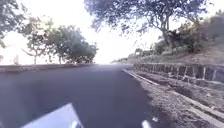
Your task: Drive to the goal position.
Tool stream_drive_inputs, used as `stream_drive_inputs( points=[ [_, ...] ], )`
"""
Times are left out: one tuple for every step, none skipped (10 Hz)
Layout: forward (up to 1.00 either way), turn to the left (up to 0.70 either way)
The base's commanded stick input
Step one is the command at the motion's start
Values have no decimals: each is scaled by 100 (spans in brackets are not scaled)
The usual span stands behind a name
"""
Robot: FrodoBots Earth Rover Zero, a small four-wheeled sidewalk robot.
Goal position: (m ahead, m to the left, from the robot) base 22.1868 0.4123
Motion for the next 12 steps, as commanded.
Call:
stream_drive_inputs(
  points=[
    [70,0],
    [70,0],
    [70,0],
    [70,0],
    [70,0],
    [70,0],
    [70,0],
    [70,0],
    [70,0],
    [70,0],
    [70,0],
    [70,0]
  ],
)
